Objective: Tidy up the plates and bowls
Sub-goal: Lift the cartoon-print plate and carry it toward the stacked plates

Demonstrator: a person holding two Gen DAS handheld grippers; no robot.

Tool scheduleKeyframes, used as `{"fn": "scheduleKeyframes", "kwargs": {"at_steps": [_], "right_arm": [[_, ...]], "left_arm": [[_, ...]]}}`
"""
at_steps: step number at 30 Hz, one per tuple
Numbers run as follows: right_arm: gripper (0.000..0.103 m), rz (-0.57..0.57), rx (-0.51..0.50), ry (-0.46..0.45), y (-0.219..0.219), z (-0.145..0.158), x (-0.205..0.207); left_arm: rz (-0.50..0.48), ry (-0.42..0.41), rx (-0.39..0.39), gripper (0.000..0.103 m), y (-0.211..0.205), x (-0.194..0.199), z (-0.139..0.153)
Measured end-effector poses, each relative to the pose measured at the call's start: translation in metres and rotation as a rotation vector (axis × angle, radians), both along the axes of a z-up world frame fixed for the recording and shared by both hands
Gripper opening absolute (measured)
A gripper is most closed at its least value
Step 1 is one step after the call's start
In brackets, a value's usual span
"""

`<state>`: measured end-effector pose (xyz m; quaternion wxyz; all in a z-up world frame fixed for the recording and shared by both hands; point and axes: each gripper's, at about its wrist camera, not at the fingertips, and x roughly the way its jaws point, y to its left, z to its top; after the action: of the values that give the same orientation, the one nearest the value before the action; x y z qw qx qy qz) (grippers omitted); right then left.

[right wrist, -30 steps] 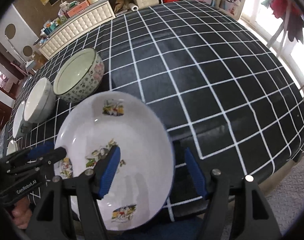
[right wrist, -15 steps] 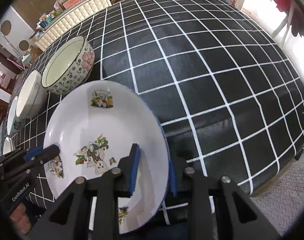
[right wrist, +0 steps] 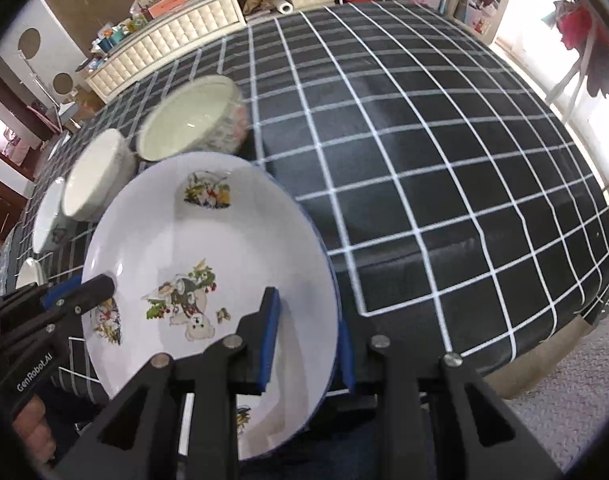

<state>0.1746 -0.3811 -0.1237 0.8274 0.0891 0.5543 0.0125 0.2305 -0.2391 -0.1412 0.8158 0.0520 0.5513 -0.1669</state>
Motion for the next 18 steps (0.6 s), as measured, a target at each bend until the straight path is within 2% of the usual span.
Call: {"fn": "scheduleKeyframes", "kwargs": {"at_steps": [5,18], "right_arm": [[0.031,0.029,-0.002,-0.037,0.036,0.023,0.004],[0.031,0.122,0.026,-0.080,0.128,0.044,0.014]], "left_arm": [[0.034,-0.031,-0.019,0.013,0.030,-0.009,0.019],[0.148,-0.098,-0.071,0.013,0.121,-0.032,0.066]]}}
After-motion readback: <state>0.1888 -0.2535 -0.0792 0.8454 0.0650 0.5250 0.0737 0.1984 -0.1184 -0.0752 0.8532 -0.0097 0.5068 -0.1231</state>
